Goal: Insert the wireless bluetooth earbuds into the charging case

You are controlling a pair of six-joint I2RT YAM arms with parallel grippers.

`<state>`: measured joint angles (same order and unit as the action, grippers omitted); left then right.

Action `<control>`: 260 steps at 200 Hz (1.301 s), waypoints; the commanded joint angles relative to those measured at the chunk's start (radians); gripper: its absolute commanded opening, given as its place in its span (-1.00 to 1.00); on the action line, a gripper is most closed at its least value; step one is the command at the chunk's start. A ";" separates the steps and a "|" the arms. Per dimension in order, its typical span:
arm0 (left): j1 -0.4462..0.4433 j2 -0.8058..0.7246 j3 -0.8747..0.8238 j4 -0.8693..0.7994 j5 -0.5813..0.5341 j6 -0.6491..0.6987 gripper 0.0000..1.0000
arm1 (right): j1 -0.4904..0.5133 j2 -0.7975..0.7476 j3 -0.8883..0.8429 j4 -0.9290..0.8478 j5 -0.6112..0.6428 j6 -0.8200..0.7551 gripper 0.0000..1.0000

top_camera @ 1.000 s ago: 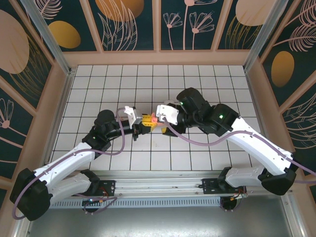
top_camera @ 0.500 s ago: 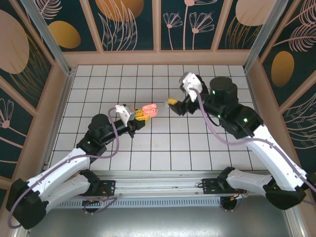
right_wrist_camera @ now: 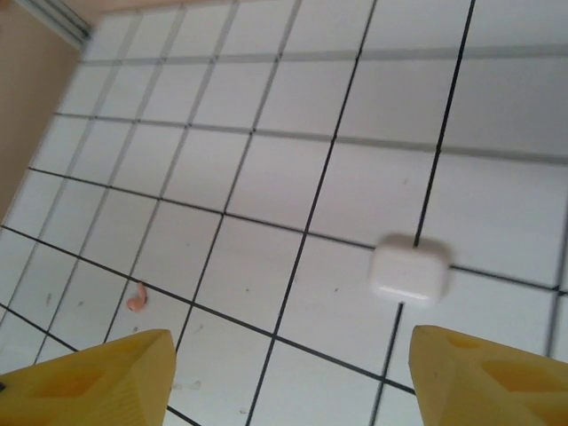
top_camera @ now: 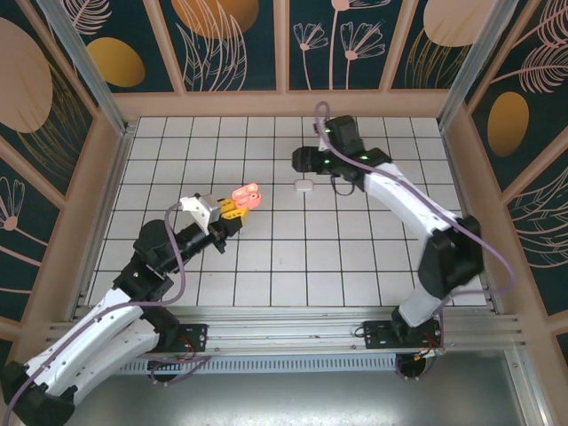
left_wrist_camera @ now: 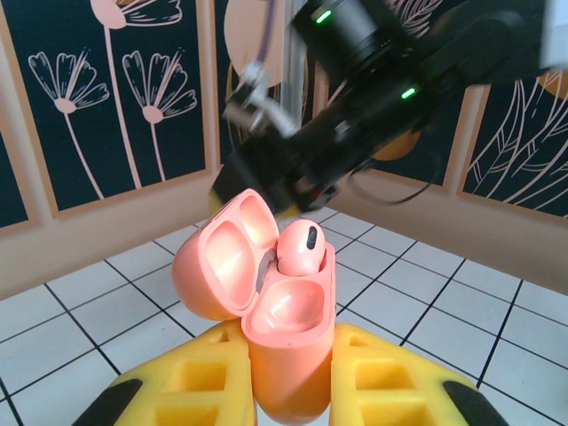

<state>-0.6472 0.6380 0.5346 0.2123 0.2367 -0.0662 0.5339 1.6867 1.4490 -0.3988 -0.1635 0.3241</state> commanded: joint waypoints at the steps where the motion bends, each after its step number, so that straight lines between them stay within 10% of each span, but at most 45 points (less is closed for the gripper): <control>1: 0.004 -0.038 0.016 -0.062 -0.025 -0.023 -0.67 | 0.098 0.170 0.131 -0.002 0.013 0.152 0.34; 89: 0.004 -0.129 0.026 -0.142 -0.011 -0.034 -0.67 | 0.321 0.778 0.731 -0.054 0.023 0.401 0.07; 260: 0.003 -0.182 0.016 -0.168 -0.002 -0.033 -0.67 | 0.442 0.893 0.848 -0.231 0.215 0.396 -0.10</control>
<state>-0.6472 0.4664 0.5350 0.0372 0.2264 -0.0841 0.9707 2.5488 2.2478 -0.6048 0.0147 0.7231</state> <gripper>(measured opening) 0.174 0.448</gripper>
